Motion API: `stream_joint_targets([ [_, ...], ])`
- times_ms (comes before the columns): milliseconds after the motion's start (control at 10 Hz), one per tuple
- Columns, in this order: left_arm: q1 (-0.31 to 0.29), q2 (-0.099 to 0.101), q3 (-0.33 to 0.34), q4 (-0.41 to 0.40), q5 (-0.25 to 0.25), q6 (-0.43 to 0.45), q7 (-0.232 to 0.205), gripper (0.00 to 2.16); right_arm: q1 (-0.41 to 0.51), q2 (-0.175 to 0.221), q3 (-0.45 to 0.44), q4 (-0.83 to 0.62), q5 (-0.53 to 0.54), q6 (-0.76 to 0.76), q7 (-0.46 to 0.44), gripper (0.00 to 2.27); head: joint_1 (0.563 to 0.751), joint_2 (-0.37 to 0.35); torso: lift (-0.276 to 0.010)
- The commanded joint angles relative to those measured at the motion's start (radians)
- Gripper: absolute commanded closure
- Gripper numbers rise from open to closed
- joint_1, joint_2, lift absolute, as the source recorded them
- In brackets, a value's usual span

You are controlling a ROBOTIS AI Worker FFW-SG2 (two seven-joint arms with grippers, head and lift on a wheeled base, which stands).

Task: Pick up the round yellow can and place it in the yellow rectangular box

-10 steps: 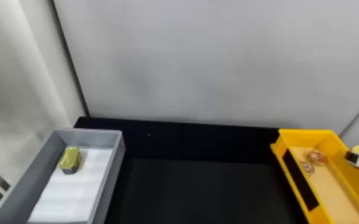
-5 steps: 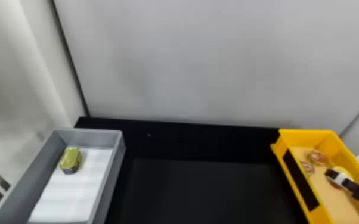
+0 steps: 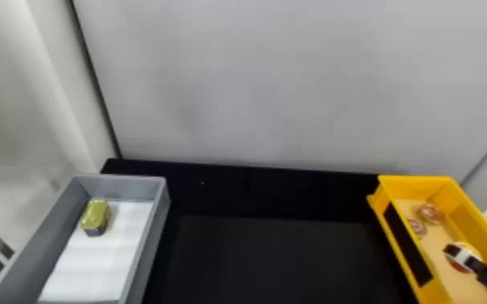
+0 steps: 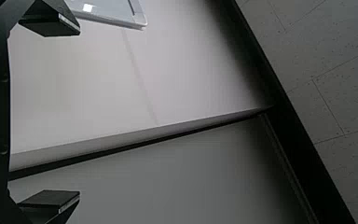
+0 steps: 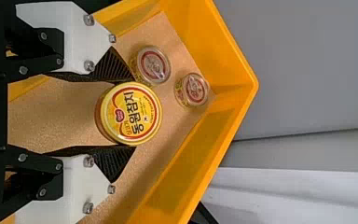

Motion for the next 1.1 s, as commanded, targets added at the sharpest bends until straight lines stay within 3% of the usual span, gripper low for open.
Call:
stream_joint_targets([
  [0,0.0,0.001,0.002,-0.001,0.0,0.002,-0.001,0.05,0.004,-0.024,-0.004,0.062,-0.045,-0.042,0.019,0.64,0.747,-0.08,-0.009],
  [400,-0.003,0.006,0.0,-0.005,0.0,0.005,-0.004,0.05,0.003,-0.024,-0.004,0.079,-0.062,-0.018,-0.017,0.47,0.747,-0.08,-0.009],
  [700,-0.003,0.007,0.002,-0.008,0.0,0.012,-0.006,0.05,0.007,-0.025,-0.006,0.062,-0.083,0.009,-0.069,0.0,0.747,-0.08,-0.009],
  [900,-0.004,0.007,0.003,-0.009,0.0,0.013,-0.006,0.05,0.029,-0.024,0.009,-0.01,-0.071,-0.042,-0.086,0.0,0.747,-0.08,-0.009],
  [1000,-0.004,0.007,0.005,-0.011,0.0,0.015,-0.006,0.05,0.055,-0.019,0.031,-0.125,-0.056,-0.084,-0.145,0.03,0.747,-0.08,-0.009],
])
